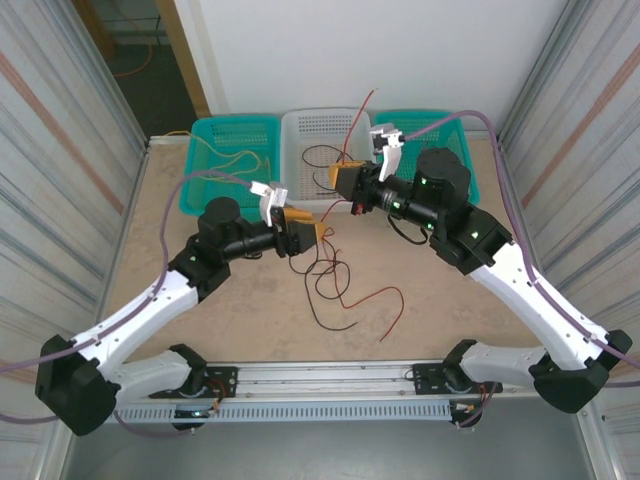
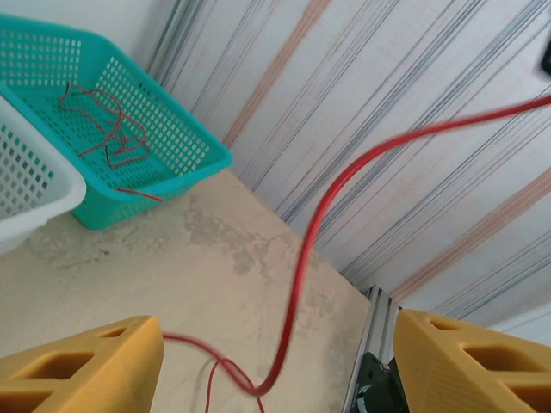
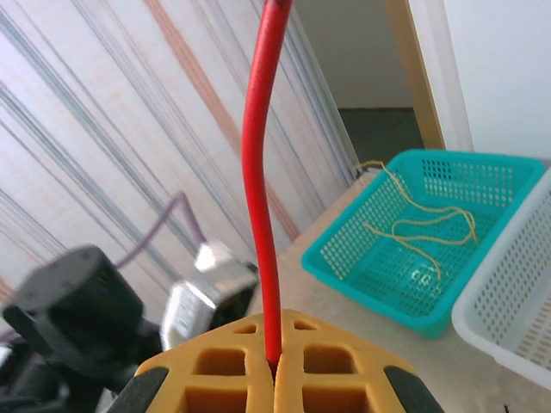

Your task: Untangle the cables

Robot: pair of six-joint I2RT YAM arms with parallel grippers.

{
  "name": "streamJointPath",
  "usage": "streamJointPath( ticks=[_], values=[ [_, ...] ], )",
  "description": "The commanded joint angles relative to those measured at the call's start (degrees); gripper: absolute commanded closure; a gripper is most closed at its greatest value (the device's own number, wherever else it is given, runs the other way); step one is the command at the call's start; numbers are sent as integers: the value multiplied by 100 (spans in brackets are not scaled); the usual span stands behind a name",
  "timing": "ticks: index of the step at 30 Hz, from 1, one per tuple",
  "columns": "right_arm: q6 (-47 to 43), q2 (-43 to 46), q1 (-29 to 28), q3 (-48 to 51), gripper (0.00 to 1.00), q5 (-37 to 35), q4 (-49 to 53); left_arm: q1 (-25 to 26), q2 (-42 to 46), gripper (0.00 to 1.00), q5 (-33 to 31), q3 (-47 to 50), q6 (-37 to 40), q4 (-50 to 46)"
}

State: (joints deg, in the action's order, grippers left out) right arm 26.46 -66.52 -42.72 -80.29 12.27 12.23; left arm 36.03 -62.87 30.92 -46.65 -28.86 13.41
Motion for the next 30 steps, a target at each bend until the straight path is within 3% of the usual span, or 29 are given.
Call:
streamJointPath(
  ticks=[1,8,10,15,19,30],
  values=[
    [163,78,44,-267,100,141,-308,92,-103,29,-206,39,-38,559],
    [229,25,67,-351,100,168,-431,89,-354,36,-194,-130,131,469],
    [245,3,70,-373,100,178,-456,93,-431,46,-135,-186,170,478],
    [274,-62,105,-451,100,214,-483,94,-660,85,13,-324,160,432],
    [298,-115,153,-509,100,265,-518,152,-820,100,81,-477,268,203],
    [324,-325,336,-837,100,465,-721,463,-732,100,-306,-466,892,-220]
  ],
)
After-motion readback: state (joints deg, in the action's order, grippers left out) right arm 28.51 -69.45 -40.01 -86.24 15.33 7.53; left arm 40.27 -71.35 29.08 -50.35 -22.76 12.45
